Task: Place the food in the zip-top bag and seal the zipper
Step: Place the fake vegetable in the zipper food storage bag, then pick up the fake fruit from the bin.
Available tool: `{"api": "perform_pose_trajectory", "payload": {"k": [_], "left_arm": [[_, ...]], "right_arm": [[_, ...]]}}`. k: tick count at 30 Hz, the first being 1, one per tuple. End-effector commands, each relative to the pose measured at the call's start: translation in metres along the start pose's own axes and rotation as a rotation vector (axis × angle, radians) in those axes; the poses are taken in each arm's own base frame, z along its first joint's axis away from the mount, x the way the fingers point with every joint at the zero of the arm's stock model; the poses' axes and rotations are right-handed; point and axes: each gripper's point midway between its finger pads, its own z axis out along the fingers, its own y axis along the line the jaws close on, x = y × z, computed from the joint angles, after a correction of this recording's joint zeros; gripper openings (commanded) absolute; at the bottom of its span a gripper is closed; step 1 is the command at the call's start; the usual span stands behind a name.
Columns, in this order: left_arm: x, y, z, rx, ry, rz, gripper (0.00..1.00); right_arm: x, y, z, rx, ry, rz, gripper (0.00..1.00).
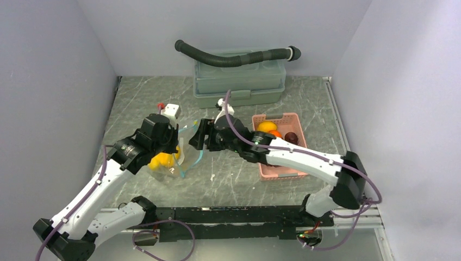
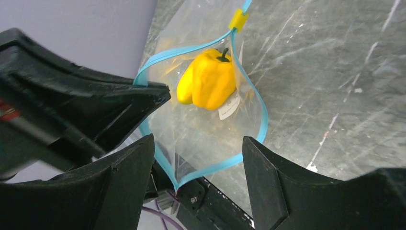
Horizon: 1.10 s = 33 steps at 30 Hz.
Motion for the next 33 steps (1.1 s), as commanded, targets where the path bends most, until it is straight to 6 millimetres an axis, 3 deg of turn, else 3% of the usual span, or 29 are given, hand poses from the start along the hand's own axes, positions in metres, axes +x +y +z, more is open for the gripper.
{"api": "perform_pose_trajectory", "payload": {"k": [1,13,19,28,33], "left_arm": [[-0.005,0.003,0.001,-0.018,-0.024,-0.016,0.00],[-0.004,0.001,0.002,-0.011,-0.019,-0.010,0.00],[-0.004,0.001,0.002,-0.008,-0.017,-0.010,0.00],[-0.004,0.001,0.001,-0.009,-0.021,-0.010,0.00],[-0.005,0.001,0.000,-0.005,-0.023,-0.009,0.00]], "right_arm": [[-0.022,-0.008,-0.040,0.044,-0.087,-0.077,0.70],[-0.056,-0.086,-0.119,0.384,-0.255,-0.203,0.70],[-0.072,-0.118,-0.146,0.547,-0.298,-0.259,0.74],[-0.090,-0.179,-0.152,0.695,-0.238,-0.253,0.78],[-0.094,-0.212,-0.150,0.771,-0.211,-0.227,0.89]]}}
